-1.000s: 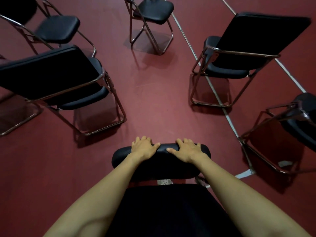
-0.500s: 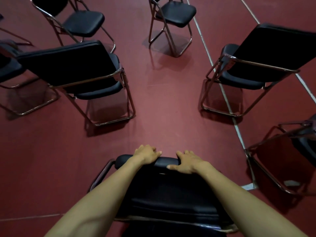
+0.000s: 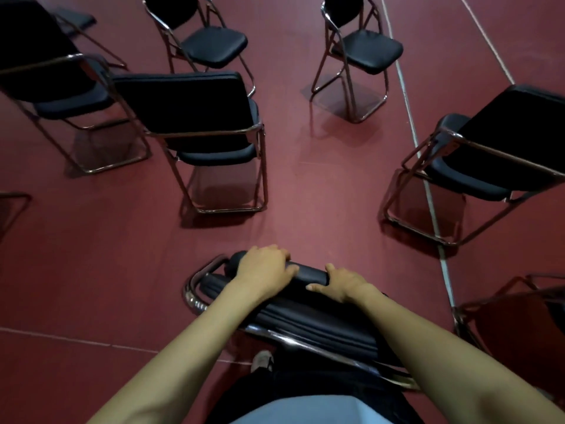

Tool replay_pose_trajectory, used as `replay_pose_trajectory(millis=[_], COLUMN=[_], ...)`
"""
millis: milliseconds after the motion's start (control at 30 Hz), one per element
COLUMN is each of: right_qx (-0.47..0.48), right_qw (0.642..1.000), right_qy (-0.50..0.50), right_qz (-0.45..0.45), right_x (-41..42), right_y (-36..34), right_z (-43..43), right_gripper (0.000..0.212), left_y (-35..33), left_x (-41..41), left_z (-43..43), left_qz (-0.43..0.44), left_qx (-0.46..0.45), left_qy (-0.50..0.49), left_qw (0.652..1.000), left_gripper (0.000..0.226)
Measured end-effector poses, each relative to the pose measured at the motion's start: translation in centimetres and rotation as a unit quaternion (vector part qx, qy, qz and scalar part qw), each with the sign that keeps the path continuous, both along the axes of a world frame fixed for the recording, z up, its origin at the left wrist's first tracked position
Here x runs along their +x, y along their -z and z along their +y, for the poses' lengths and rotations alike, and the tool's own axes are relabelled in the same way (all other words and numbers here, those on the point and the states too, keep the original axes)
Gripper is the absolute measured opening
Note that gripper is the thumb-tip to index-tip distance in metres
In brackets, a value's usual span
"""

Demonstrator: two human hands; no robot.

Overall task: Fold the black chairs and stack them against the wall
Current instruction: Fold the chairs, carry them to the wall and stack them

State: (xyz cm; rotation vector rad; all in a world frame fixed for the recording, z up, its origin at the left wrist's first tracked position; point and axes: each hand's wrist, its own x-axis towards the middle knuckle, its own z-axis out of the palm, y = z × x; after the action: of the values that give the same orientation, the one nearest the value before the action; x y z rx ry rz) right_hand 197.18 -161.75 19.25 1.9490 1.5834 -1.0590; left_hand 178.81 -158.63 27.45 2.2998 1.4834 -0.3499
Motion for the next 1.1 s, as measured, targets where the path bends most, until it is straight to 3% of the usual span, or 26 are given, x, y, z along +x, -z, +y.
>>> replay_pose_trajectory(millis=[133, 300, 367, 433, 500, 567, 600, 700, 867, 1100], right_qx=[0.001, 0.005, 0.012, 0.029, 0.04, 0.038, 0.03, 0.021, 0.088, 0.099], right_qw=[0.999, 0.998, 0.997, 0.995, 0.991, 0.987, 0.985, 0.981, 0.973, 0.948], right_qy=[-0.037, -0.051, -0.033, -0.018, -0.014, -0.016, -0.027, -0.071, -0.158, -0.28], right_qz=[-0.011, 0.02, 0.064, 0.093, 0.126, 0.154, 0.165, 0.18, 0.141, 0.116], right_x=[-0.3, 0.7, 0.6, 0.7, 0.9, 0.8, 0.7, -0.5, -3.2, -5.6], right_y=[-0.2, 0.4, 1.4, 2.3, 3.0, 3.2, 3.2, 3.1, 3.3, 2.1], right_z=[1.2, 3.3, 3.1, 2.6, 2.1, 1.8, 1.3, -0.9, -5.4, -11.0], right_gripper=[0.08, 0.085, 0.088, 0.088, 0.087, 0.081, 0.08, 0.081, 0.047, 0.04], left_y=[0.8, 2.0, 2.7, 2.8, 2.1, 1.3, 1.4, 1.8, 1.7, 0.8], left_x=[-2.0, -0.8, -0.3, 0.6, 2.5, 4.3, 4.9, 4.7, 2.0, 2.9], left_z=[-3.5, -5.0, -5.8, -7.6, -9.7, -11.3, -12.5, -16.1, -21.9, -30.8], left_qz=[-0.071, -0.146, -0.148, -0.16, -0.206, -0.287, -0.304, -0.328, -0.394, -0.544], left_qx=[0.235, 0.314, 0.334, 0.305, 0.268, 0.193, 0.154, 0.074, -0.005, 0.063], left_qy=[-0.118, -0.264, -0.37, -0.528, -0.669, -0.757, -0.785, -0.812, -0.836, -0.789], left_qw=[0.962, 0.9, 0.854, 0.777, 0.662, 0.554, 0.518, 0.477, 0.382, 0.278], left_gripper=[0.032, 0.029, 0.024, 0.053, 0.081, 0.094, 0.096, 0.089, 0.064, 0.044])
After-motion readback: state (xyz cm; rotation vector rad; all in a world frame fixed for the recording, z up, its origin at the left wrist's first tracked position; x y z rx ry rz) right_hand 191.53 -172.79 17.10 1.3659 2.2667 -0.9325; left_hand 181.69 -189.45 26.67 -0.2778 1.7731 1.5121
